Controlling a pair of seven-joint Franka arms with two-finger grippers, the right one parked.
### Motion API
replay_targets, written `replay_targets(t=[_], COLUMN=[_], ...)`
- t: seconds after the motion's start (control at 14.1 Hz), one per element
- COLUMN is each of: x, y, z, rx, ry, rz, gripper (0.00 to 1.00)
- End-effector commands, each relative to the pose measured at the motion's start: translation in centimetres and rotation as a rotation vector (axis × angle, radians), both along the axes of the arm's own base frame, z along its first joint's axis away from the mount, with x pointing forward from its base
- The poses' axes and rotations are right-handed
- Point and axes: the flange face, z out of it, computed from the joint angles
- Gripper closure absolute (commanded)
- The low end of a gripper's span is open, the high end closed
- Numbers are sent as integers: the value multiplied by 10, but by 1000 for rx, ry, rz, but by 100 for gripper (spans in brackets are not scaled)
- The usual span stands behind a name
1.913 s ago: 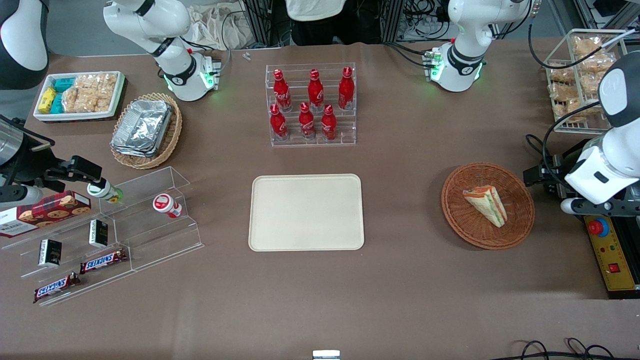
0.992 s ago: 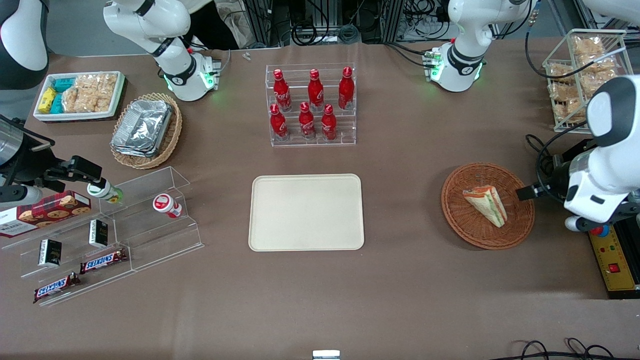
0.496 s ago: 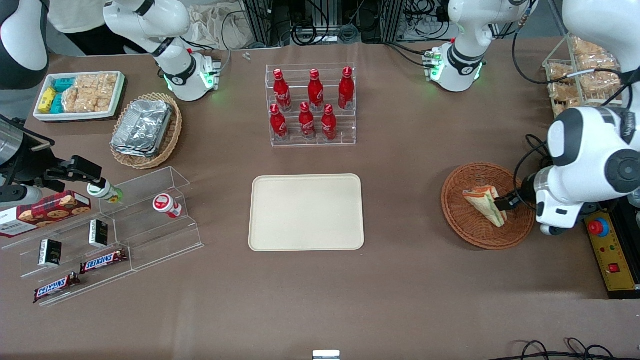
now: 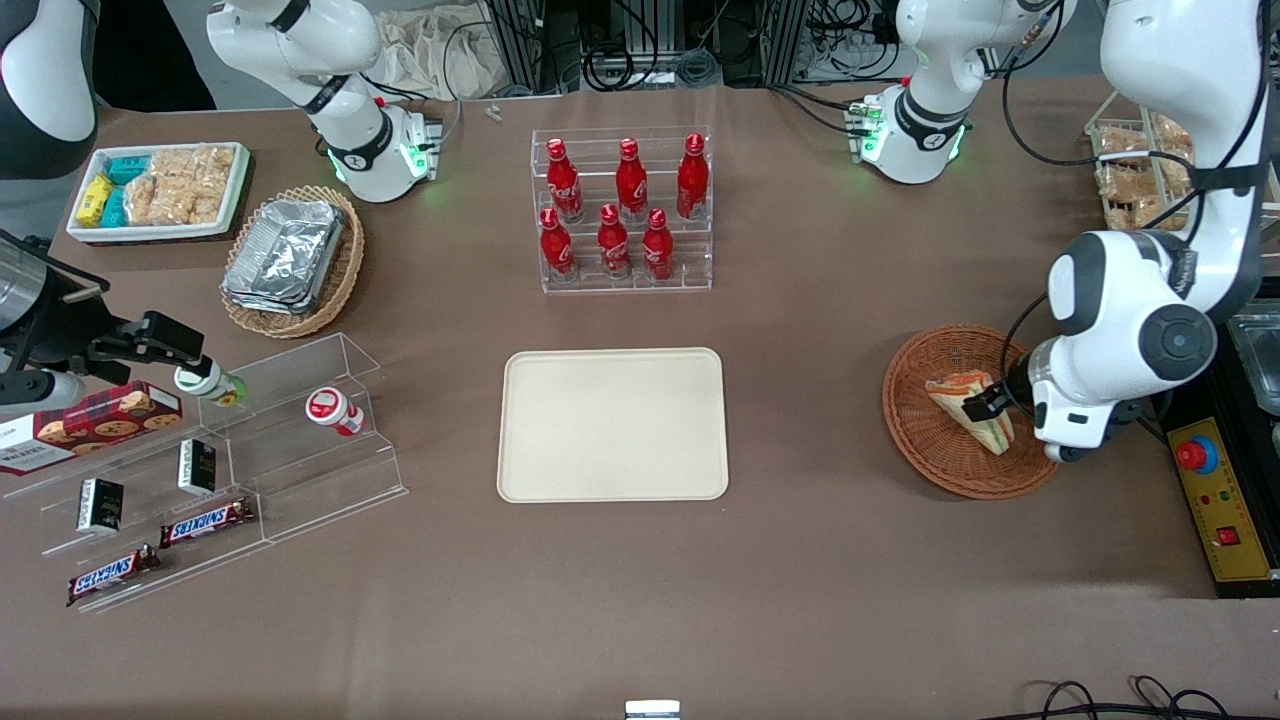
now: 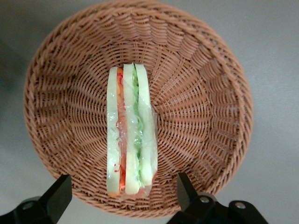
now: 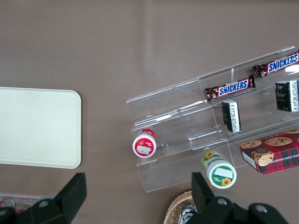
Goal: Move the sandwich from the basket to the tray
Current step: 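Lower the open left gripper around the sandwich and close it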
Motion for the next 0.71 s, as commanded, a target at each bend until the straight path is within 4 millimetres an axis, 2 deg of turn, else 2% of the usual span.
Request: replay_targets(t=[0.0, 0.07, 0.28, 0.64], x=[-11, -11, -8, -1], y=[6, 12, 11, 9], z=[-13, -20, -41, -62], rx=[16, 15, 15, 25], ry=[-21, -26, -40, -47], rz=[20, 30, 72, 203], gripper=[0, 0, 0, 0])
